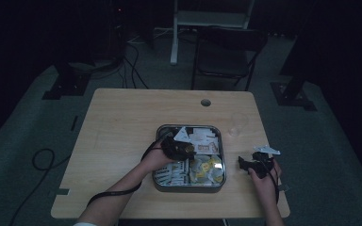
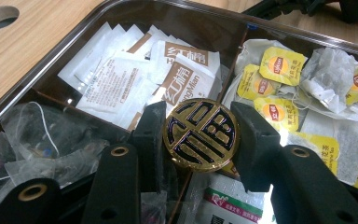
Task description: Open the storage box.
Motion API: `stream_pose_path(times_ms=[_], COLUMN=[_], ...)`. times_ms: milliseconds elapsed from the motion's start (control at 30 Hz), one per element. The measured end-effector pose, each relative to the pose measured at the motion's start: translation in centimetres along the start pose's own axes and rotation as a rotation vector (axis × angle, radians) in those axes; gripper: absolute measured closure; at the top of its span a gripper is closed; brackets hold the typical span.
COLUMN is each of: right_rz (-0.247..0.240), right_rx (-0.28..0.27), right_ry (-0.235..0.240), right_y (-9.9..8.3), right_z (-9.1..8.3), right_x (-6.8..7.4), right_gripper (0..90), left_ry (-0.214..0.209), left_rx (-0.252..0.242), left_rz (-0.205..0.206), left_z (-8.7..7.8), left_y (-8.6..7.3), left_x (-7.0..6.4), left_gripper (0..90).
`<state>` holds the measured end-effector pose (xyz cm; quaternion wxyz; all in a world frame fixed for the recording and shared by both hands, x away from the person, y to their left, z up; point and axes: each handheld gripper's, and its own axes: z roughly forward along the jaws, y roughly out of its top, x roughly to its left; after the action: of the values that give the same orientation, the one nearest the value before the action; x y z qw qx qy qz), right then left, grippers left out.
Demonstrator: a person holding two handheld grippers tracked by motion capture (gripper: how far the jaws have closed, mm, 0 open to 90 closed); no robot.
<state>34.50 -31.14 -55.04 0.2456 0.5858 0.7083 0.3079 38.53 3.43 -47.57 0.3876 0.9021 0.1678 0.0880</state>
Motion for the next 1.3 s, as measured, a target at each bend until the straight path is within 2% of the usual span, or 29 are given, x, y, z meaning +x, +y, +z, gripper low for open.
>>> stream_pose_path(times_ms=[300,433,567,767,1300], right_rz=[0.0,0.001,0.001,-0.003,-0.003], right_rx=[0.0,0.0,0.0,-0.002,-0.002], right_ry=[0.0,0.0,0.0,0.0,-0.001], right_y=[0.0,0.0,0.0,0.0,0.0], right_z=[0.0,0.0,0.0,0.0,0.0], right_x=[0.0,0.0,0.0,0.0,0.0], right_gripper=[12.2,12.2,12.2,12.2,12.2], left_ry=[-0.006,-0.015,-0.011,-0.003,0.049], left_rx=[0.009,-0.005,-0.025,-0.021,-0.037], left_rz=[0.001,-0.004,0.014,0.02,-0.032], left_z=[-0.3,-0.6,-1.2,-1.9,-4.1], left_y=[0.4,0.7,1.3,1.8,0.6], left_x=[0.0,0.0,-0.2,-0.1,1.3], left_gripper=[59.4,59.5,59.5,59.5,59.5])
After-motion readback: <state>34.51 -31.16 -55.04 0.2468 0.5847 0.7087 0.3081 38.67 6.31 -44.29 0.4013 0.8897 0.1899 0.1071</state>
